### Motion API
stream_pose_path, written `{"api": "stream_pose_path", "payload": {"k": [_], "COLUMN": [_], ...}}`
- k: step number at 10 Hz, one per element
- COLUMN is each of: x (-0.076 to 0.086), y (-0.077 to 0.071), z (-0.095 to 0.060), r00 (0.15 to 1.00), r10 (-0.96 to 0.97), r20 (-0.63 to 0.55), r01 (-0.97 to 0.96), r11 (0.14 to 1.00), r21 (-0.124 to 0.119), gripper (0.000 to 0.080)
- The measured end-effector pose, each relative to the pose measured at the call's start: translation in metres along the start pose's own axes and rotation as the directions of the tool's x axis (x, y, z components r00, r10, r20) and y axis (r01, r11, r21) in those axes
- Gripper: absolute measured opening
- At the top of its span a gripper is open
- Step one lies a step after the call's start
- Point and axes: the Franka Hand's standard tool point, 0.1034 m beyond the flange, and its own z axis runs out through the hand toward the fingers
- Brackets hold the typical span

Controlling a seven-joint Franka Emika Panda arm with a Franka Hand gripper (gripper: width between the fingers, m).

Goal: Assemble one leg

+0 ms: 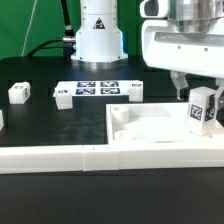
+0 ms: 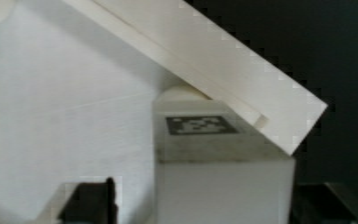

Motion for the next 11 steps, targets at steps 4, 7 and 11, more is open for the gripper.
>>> {"api": "stream_pose_path", "payload": {"k": [4,7,11], "x": [-0.0111,-0.0055,-0.0029], "y": [-0.0066,-0.0049,-0.0024], "z": [-0.0004,-0.0002,0.0021], "r00": [0.945,0.701,0.364], "r10": [-0.328,-0.713,-0.932], "r20": [0.004,-0.001,0.008], "r01": [0.328,0.713,0.931], "r11": [0.945,0.701,0.363], "r21": [0.002,-0.007,-0.049], "gripper": [0.0646,0.0649,0.0649]}}
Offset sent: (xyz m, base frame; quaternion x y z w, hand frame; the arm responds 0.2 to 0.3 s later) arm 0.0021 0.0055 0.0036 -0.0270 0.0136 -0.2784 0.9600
